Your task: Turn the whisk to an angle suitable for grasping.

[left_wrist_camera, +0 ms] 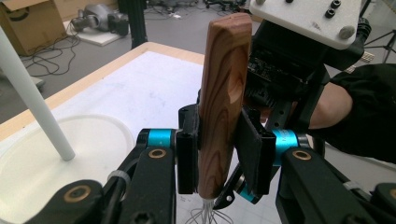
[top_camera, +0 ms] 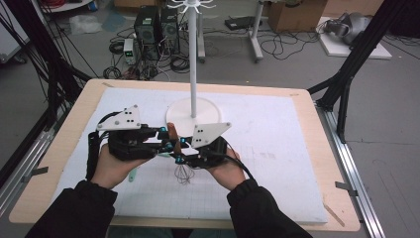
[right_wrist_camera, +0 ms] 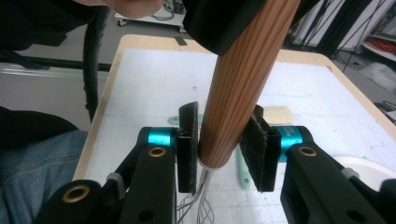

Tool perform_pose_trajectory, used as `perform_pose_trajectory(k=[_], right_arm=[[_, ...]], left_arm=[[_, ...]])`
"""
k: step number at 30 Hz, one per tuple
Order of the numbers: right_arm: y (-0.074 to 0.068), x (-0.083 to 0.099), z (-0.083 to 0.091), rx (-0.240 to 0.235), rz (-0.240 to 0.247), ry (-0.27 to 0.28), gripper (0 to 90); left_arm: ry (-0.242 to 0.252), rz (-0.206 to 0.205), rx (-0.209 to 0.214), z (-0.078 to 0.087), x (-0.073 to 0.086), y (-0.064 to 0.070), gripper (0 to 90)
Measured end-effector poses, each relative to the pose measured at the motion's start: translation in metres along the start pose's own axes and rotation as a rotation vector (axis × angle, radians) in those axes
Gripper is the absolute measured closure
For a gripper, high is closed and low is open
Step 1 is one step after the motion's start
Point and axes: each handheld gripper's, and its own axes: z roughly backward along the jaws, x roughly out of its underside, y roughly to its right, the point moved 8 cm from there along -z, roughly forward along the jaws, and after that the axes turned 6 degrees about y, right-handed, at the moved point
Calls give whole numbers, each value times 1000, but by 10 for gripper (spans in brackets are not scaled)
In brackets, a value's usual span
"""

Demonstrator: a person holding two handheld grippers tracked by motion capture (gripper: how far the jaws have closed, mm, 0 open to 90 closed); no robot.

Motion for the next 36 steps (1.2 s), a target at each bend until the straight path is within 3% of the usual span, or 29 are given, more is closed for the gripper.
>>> perform_pose_trajectory(k=[6, 13, 17, 21, 26, 32, 36], right_arm=[[2, 0, -2, 36, -34, 14, 703], [3, 2, -1, -15, -84, 41, 725], [6, 3, 3, -39, -117, 45, 727], [12, 5, 9, -55, -169, 58, 727], [18, 5, 13, -75, -221, 57, 726], [30, 6, 19, -68, -257, 56, 726], [35, 4, 24, -58, -254, 51, 726]], left_arm=[[3, -6, -34, -1, 0, 0, 701], [-1, -20, -18, 1, -1, 1, 693], [4, -14, -26, 4, -1, 0, 581], [-13, -39, -54, 11, 4, -3, 533], [-1, -21, -83, 19, 15, -9, 487], [-4, -13, -119, 26, 28, -14, 423], [-17, -21, -152, 30, 35, -18, 389]])
